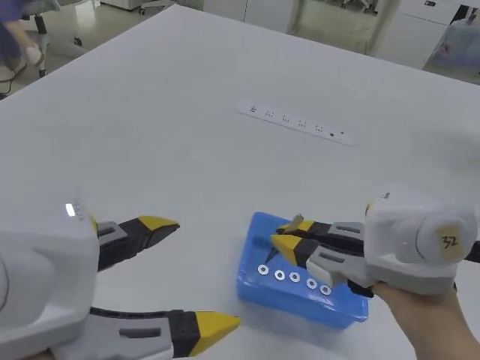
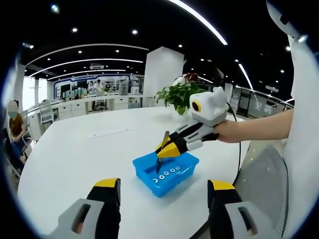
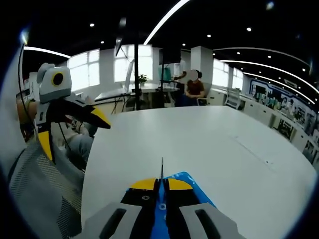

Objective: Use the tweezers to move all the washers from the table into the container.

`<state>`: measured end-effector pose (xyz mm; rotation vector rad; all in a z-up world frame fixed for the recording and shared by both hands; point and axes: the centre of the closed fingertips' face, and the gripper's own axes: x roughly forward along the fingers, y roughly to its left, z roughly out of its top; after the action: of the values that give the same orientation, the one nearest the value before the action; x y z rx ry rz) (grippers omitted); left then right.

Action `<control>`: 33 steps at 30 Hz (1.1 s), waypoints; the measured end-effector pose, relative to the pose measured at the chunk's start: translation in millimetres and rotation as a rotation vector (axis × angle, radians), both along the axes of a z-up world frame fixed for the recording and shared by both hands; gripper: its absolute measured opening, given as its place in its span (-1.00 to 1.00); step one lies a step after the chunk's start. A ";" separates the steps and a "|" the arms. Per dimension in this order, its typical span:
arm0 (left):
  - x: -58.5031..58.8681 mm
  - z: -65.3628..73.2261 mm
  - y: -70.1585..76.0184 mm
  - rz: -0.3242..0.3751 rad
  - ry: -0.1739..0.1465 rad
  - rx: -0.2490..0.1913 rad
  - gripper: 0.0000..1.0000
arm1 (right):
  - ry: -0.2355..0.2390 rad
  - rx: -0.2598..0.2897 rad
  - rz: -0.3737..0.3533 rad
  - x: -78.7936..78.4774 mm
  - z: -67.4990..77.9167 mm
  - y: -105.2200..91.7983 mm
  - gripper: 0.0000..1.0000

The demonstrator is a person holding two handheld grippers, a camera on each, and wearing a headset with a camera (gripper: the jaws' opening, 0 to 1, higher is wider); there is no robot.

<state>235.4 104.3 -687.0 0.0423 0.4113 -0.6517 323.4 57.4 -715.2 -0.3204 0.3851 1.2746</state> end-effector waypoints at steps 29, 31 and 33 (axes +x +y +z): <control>-24.6 2.6 -100.9 -0.510 0.009 0.092 -0.94 | 0.035 -0.182 0.226 -113.9 -34.7 -45.2 -0.96; -23.1 -0.7 -104.0 -0.519 0.012 0.108 -0.81 | 0.035 -0.197 0.232 -116.2 -36.6 -47.0 -0.96; -24.7 -2.9 -107.2 -0.544 0.024 0.113 -0.80 | 0.031 -0.208 0.239 -118.2 -38.0 -48.7 -0.96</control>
<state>210.7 -2.9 -689.8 0.2604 0.4629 -1.1649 205.2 8.7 -753.3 -0.5354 0.5191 1.4779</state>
